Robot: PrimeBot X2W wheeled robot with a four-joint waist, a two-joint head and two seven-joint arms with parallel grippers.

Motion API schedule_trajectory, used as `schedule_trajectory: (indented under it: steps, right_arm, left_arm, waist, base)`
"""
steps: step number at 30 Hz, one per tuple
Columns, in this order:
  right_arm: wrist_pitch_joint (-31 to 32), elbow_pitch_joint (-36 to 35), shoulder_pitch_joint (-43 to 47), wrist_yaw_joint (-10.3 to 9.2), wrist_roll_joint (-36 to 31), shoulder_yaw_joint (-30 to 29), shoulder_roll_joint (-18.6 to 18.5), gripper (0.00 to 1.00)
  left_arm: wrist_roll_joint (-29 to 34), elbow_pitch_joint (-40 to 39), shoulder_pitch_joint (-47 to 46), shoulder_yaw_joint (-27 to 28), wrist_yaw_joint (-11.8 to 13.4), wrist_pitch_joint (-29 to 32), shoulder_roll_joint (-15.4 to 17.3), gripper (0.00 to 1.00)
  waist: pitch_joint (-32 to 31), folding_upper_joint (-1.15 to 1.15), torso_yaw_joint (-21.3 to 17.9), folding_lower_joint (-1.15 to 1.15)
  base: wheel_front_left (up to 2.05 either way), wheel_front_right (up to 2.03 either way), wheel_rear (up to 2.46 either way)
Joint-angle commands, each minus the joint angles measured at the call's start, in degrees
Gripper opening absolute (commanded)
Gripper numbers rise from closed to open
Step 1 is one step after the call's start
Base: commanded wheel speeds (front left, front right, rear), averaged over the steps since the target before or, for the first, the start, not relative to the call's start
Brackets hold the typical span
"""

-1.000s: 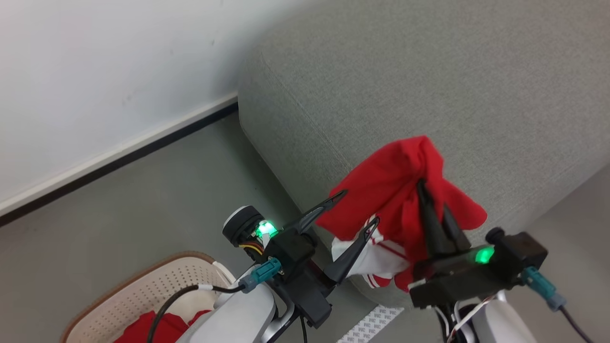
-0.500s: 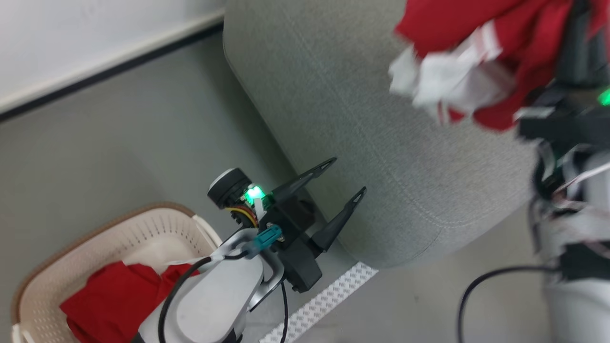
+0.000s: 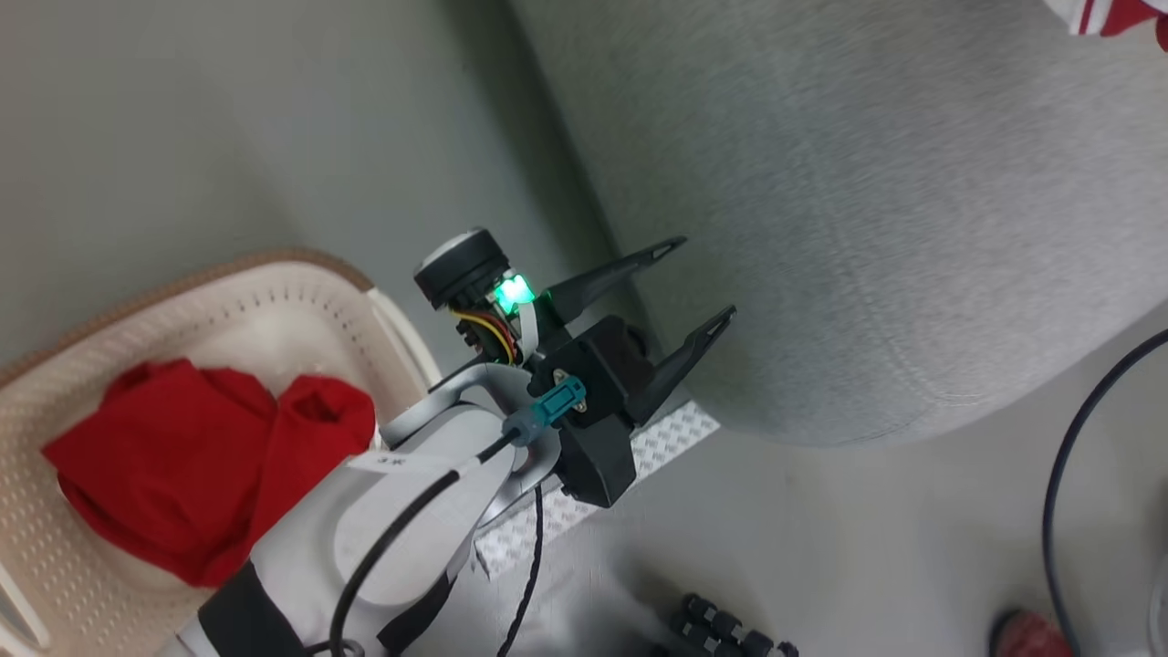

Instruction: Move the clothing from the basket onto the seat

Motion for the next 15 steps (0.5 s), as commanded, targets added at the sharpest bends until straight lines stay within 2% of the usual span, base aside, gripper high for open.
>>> schedule_trajectory:
  steps: [1,7,15]
  right_arm:
    - [0.0,1.3,-1.3,0.04,0.6,-0.2,-0.6,0.0]
    - [0.0,12.2,-4.3,0.04,2.0,-0.7,-1.8,0.0]
    - [0.0,28.7,-6.2,0.04,0.5,-0.1,-0.7,0.0]
  left_arm:
    - [0.2,-0.3,-0.9,-0.3,-0.3,0.2,0.6,1.0]
    - [0.4,-1.1,-2.1,-1.0,0.0,1.4,0.7,1.0]
    - [1.2,-1.3,-2.6,-2.5,0.2,1.8,0.9,1.0]
  waist:
    - [6.6,-0.01,3.0,-0.01]
    - [8.8,-0.01,4.3,-0.01]
    - [8.5,-0.01,4.4,-0.01]
  base:
    - [0.0,0.0,0.0]
    - [0.0,0.0,0.0]
    - [0.0,0.0,0.0]
